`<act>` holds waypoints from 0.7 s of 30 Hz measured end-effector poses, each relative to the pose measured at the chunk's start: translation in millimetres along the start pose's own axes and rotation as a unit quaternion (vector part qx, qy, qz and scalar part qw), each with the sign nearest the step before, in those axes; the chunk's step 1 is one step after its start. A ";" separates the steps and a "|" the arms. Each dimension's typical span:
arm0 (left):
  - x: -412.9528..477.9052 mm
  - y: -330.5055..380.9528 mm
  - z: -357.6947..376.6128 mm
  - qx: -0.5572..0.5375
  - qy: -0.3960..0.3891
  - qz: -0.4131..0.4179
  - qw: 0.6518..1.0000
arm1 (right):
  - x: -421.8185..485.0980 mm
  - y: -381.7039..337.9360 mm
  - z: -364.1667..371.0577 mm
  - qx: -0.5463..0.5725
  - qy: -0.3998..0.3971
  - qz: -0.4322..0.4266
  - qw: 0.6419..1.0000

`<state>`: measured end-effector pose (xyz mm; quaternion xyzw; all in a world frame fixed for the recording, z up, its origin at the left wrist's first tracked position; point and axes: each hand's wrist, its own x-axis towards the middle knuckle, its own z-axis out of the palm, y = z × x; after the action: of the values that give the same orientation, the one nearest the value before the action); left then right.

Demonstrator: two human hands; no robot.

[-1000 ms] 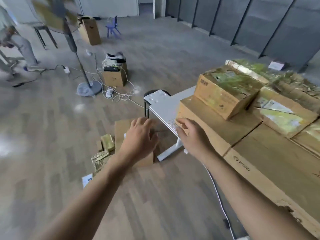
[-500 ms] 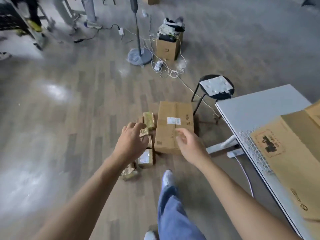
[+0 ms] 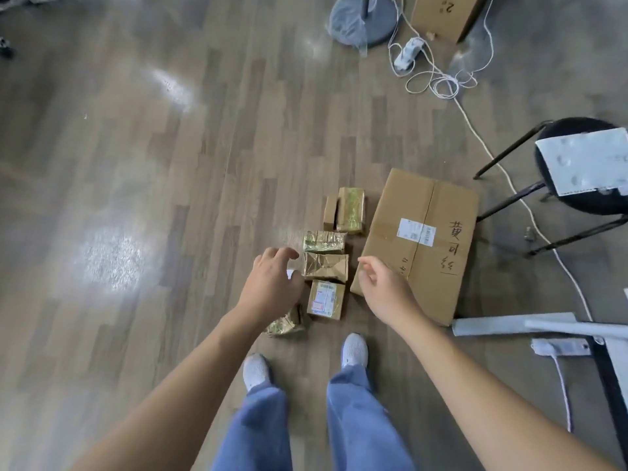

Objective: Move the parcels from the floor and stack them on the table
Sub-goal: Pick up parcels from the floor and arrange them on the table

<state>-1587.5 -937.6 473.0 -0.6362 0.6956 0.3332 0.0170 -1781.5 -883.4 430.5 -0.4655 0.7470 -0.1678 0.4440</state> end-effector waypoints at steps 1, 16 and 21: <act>19.4 -10.7 9.3 -0.004 -0.010 -0.009 1.000 | 19.9 6.8 9.9 -0.006 -0.006 0.005 1.000; 341.7 -201.7 268.6 -0.101 -0.156 -0.118 0.976 | 343.6 192.1 233.5 -0.118 0.022 0.120 0.985; 374.4 -222.8 322.6 -0.142 -0.220 -0.178 0.949 | 379.7 235.1 271.0 -0.153 -0.019 0.235 0.960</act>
<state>-1588.0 -1101.2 -43.8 -0.6564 0.4960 0.5515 0.1379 -1753.3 -1040.0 -67.1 -0.3422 0.8435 0.0664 0.4087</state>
